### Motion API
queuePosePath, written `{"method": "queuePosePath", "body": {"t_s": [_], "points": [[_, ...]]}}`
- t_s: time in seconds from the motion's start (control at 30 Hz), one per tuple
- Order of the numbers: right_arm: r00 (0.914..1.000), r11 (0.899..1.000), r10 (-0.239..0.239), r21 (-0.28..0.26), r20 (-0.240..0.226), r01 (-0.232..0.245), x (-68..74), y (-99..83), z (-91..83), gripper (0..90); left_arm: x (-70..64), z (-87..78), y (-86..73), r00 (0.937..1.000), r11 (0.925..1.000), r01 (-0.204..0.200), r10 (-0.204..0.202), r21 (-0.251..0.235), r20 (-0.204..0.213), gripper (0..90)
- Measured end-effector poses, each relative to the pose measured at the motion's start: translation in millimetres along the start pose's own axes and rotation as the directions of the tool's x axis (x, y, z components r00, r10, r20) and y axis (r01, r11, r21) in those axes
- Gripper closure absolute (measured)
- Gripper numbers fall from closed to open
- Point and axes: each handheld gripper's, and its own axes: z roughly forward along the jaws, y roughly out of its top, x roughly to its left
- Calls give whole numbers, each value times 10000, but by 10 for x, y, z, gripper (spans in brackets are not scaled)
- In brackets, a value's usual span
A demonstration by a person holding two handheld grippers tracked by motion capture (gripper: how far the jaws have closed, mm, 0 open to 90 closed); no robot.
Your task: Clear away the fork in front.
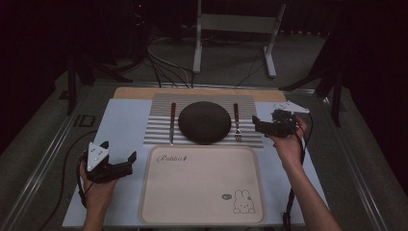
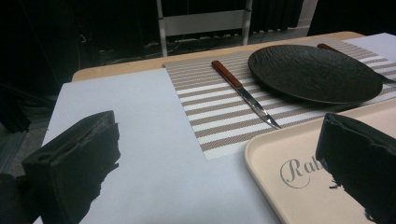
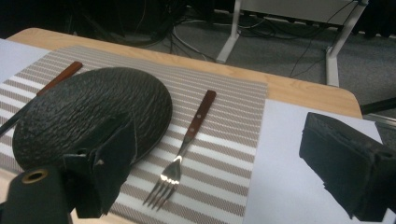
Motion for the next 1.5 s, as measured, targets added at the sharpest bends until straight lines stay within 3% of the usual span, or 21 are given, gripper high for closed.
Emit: {"method": "queuePosePath", "body": {"t_s": [0.53,1.03,1.5], "points": [[9999,9998,-146,96,30,146,119,235,198,109,-33,7,5,9997,9997,-241,241,37,2,1],[9997,9993,-27,375,243,18,177,394,516,109,-63,14,9,9989,9989,-476,476,58,2,1],[9981,9930,542,1032,280,-568,235,397,924,109,-59,7,12,9989,9989,-462,462,-55,12,1]]}}
